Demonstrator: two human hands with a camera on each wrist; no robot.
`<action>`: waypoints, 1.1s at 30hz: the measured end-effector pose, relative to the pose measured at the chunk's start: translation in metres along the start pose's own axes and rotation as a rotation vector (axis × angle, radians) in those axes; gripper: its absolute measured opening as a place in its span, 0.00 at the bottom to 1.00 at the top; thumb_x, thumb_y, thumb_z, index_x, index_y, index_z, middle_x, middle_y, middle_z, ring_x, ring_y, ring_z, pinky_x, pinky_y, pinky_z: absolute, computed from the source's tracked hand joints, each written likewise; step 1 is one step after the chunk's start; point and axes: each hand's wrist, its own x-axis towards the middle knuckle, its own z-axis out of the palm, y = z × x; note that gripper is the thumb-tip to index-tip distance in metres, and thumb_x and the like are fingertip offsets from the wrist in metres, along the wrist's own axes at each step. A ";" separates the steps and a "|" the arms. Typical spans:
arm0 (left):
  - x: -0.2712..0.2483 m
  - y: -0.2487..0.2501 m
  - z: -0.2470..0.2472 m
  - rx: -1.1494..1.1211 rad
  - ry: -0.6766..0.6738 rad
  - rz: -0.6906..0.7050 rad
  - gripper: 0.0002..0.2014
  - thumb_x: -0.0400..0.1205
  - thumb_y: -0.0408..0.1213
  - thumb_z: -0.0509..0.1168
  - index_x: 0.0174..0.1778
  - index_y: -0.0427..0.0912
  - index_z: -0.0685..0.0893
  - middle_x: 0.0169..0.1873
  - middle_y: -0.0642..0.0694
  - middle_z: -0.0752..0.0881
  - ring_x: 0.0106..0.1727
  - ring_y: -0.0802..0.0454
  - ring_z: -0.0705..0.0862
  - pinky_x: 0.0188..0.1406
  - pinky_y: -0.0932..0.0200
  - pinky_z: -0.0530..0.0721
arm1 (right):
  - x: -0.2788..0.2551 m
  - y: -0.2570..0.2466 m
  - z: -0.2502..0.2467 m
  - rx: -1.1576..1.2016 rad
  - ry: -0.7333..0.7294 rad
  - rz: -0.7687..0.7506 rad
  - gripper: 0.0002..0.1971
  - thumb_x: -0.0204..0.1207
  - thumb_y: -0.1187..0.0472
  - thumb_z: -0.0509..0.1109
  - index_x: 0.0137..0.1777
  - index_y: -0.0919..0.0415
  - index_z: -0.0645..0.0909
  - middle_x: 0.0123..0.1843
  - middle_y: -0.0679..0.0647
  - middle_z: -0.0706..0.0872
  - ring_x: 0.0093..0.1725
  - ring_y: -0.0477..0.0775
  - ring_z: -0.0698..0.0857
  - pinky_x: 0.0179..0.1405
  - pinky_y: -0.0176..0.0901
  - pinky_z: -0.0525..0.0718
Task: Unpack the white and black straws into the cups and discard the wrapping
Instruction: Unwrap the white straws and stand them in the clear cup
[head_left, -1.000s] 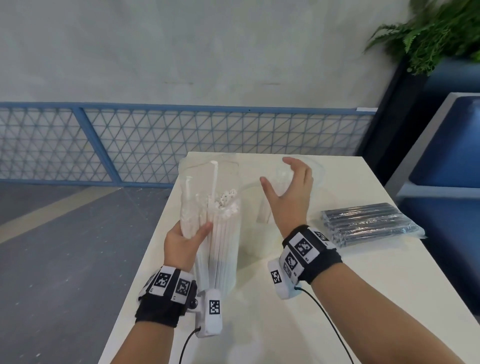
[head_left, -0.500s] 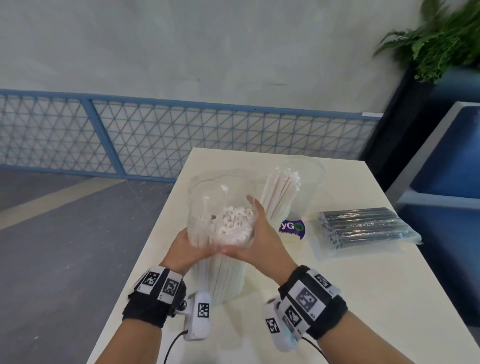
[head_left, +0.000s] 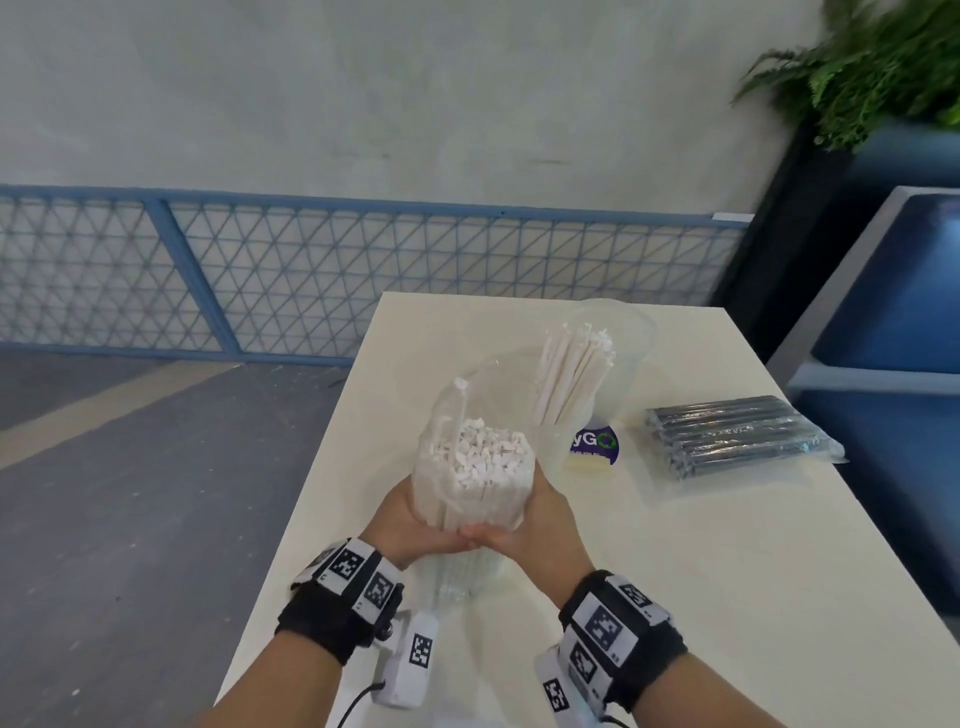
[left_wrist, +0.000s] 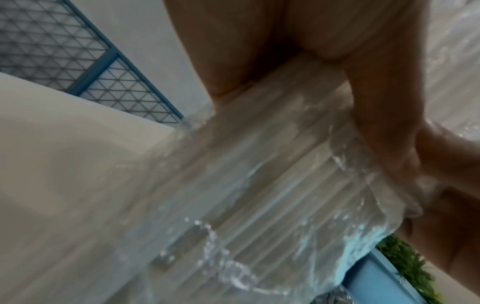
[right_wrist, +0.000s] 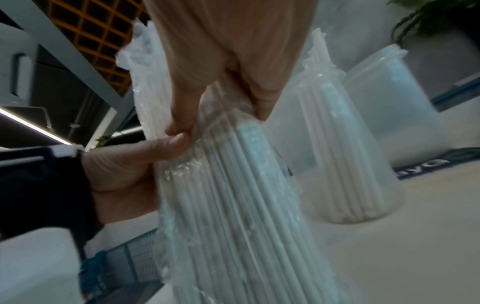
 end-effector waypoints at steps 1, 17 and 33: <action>0.000 -0.004 -0.001 0.001 0.002 -0.015 0.33 0.48 0.36 0.83 0.52 0.49 0.85 0.47 0.53 0.91 0.53 0.55 0.88 0.45 0.61 0.87 | -0.001 0.003 0.002 -0.010 0.000 0.005 0.45 0.55 0.59 0.86 0.73 0.56 0.68 0.63 0.50 0.84 0.64 0.50 0.81 0.56 0.27 0.78; 0.007 -0.001 -0.017 0.058 0.104 -0.007 0.29 0.50 0.42 0.84 0.47 0.47 0.86 0.41 0.53 0.92 0.49 0.57 0.90 0.48 0.59 0.87 | -0.007 -0.014 -0.014 0.152 0.124 -0.213 0.40 0.68 0.51 0.75 0.76 0.45 0.58 0.74 0.34 0.67 0.69 0.31 0.71 0.65 0.22 0.70; 0.015 0.010 -0.015 0.059 0.228 0.100 0.26 0.62 0.29 0.81 0.51 0.54 0.80 0.49 0.51 0.88 0.53 0.52 0.86 0.48 0.65 0.83 | 0.033 -0.056 -0.013 -0.382 0.142 -0.115 0.38 0.66 0.57 0.79 0.74 0.58 0.66 0.72 0.55 0.67 0.64 0.53 0.74 0.63 0.33 0.68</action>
